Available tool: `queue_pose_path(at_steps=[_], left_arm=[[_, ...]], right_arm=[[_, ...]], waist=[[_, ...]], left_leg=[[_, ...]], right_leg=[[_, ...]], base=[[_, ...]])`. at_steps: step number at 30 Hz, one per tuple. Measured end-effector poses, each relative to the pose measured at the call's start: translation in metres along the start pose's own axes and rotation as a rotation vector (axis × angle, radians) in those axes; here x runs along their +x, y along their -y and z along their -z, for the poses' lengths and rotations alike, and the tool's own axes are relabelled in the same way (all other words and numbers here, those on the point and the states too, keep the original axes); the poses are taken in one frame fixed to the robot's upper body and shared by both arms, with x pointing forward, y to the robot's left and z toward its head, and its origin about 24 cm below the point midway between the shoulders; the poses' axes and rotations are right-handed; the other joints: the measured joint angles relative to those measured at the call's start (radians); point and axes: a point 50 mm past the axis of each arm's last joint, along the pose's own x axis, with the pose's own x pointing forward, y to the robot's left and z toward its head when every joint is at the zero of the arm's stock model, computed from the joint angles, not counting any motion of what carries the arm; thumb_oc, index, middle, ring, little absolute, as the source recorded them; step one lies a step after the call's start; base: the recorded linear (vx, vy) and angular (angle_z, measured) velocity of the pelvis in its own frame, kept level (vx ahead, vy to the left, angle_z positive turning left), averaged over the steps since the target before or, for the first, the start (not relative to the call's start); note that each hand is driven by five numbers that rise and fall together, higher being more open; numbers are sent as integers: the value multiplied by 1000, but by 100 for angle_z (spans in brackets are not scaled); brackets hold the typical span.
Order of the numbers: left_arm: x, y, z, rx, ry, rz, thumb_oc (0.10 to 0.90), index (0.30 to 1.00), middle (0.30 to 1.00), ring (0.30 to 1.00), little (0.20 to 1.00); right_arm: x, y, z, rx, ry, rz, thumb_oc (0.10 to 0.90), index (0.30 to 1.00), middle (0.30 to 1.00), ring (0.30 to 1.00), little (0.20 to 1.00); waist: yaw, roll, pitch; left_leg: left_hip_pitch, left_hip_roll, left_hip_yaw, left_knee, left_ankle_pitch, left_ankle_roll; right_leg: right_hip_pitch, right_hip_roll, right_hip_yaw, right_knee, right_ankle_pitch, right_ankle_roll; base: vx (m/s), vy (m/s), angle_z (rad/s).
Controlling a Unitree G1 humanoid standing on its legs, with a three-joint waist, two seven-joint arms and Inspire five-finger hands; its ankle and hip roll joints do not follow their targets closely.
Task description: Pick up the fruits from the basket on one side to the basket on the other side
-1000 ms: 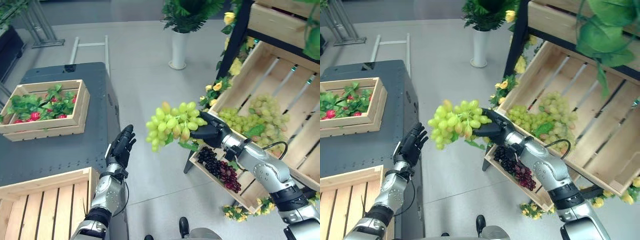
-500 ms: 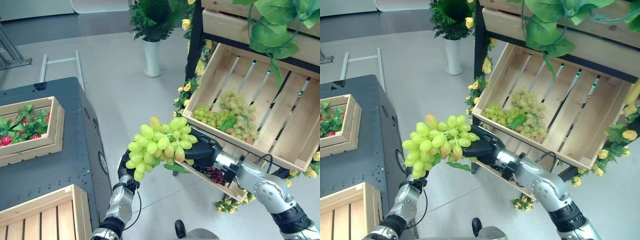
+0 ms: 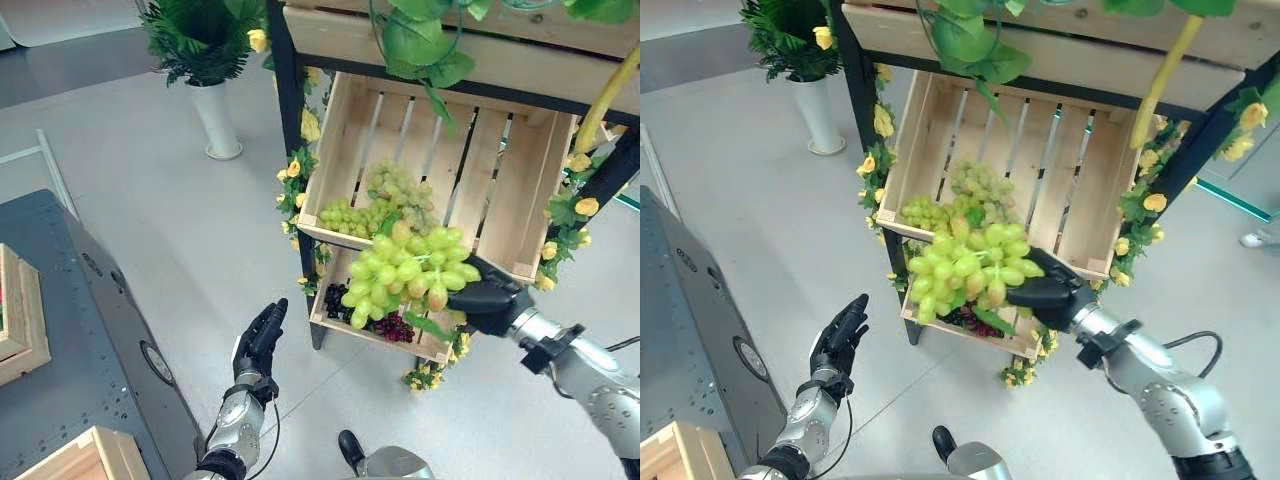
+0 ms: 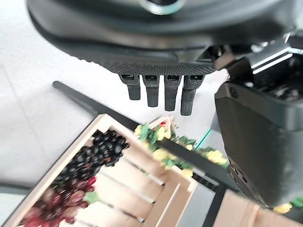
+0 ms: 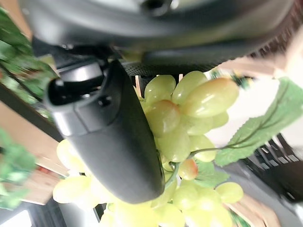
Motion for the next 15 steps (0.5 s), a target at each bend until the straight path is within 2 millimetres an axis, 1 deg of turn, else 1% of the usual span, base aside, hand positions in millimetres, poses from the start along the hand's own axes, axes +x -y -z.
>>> queue_pose_path(at_steps=[2,4,6,9,13,15], left_arm=[[-3,-3,4,3,-15,-2,800,900,900,900,900],[-5,-5,8,11,-32,1,800,900,900,900,900],[-7,-7,11,13,-41,3,800,900,900,900,900],[-10,-10,14,15,-52,-6,800,900,900,900,900],[-12,-15,16,22,-60,-5,800,900,900,900,900],[-12,-15,16,24,-62,8,800,900,900,900,900]], right_arm=[[-2,3,-9,-29,33,15,400,300,300,300,300],[-5,7,-17,-57,49,45,400,300,300,300,300],[-7,13,-20,-68,55,77,400,300,300,300,300],[-8,22,-21,-70,51,138,400,300,300,300,300],[-10,38,-24,-68,51,236,400,300,300,300,300],[-12,53,-28,-74,60,308,400,300,300,300,300]], waist=[[-12,0,0],[-15,0,0],[-14,-1,-1],[-8,-2,-1],[-2,-5,-3],[15,-7,-8]], left_leg=[[-1,0,0,0,0,0],[-2,1,0,0,-1,-1],[-2,1,-1,0,-1,-1],[-8,0,-3,0,-1,0],[-14,0,-12,0,-1,0],[-19,-1,-18,0,-1,0]], right_leg=[[-1,1,0,0,0,0],[-1,0,1,0,0,0],[-2,0,0,0,0,0],[-7,-1,-2,0,0,0],[-10,-1,-7,1,0,0],[-14,-2,-8,1,-1,-1]], base=[[17,-12,0],[0,0,0],[0,0,0],[0,0,0],[-10,-31,6],[-70,-94,1]])
